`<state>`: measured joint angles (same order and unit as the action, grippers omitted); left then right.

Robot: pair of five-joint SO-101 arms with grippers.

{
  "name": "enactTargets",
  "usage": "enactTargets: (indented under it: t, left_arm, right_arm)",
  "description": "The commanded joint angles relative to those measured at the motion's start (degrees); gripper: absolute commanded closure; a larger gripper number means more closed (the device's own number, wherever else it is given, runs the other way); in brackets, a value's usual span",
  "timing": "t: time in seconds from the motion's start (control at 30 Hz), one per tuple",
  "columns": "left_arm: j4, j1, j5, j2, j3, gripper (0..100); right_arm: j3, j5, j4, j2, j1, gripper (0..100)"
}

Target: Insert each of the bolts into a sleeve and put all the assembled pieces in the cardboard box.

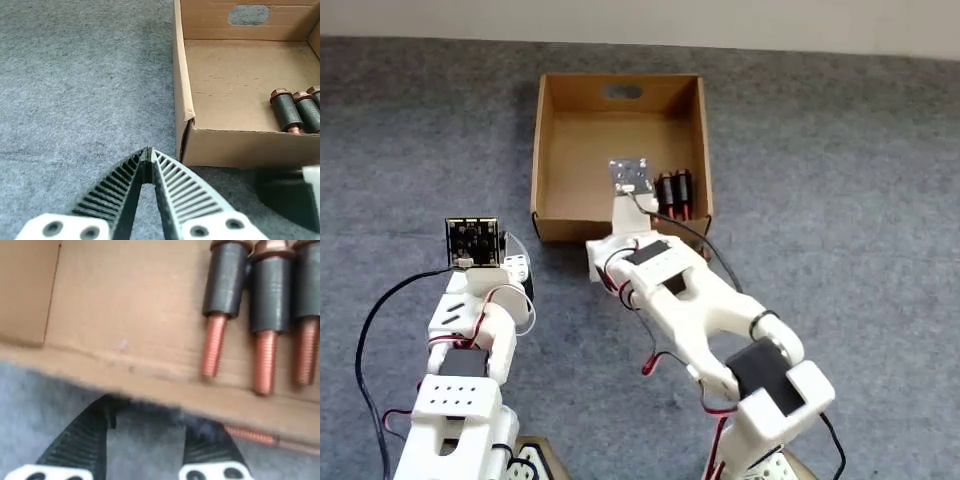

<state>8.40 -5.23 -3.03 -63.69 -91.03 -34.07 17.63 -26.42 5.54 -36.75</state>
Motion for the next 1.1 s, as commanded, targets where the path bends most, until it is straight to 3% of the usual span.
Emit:
enactTargets:
  t: [0.0,0.2,0.33,0.5,0.73,0.8,0.97,1.07]
  left_arm:
    - [-1.3,-0.5,-0.3,-0.9,0.2,99]
    - [-1.3,-0.6,-0.3,-0.9,0.2,99]
    - [-1.3,-0.6,-0.3,-0.9,0.2,99]
    - [-1.3,-0.6,-0.3,-0.9,0.2,99]
    - [-1.3,-0.6,-0.3,-0.9,0.2,99]
    - [-1.3,-0.5,-0.3,-0.9,0.2,99]
    - [-1.3,-0.5,-0.3,-0.9,0.2,99]
    - [-1.3,-0.6,-0.3,-0.9,0.2,99]
  right_arm:
    - [-3.2,-2.7,-4.4,-10.0,-0.6,94.7]
    - [-16.7,-4.2,-6.5,-23.9,-0.4,94.7]
    - [-23.3,-17.4,-9.4,-32.0,3.1,94.7]
    - [-26.0,-31.0,-13.9,-38.1,13.2,94.7]
    - [-25.6,-32.2,-19.6,-35.0,27.9,94.6]
    - [-25.0,-32.7,-21.1,-32.7,29.1,93.0]
    - [-20.9,-34.6,-25.5,-28.4,29.8,77.1]
    - [-18.0,-34.8,-27.6,-28.6,29.8,76.8]
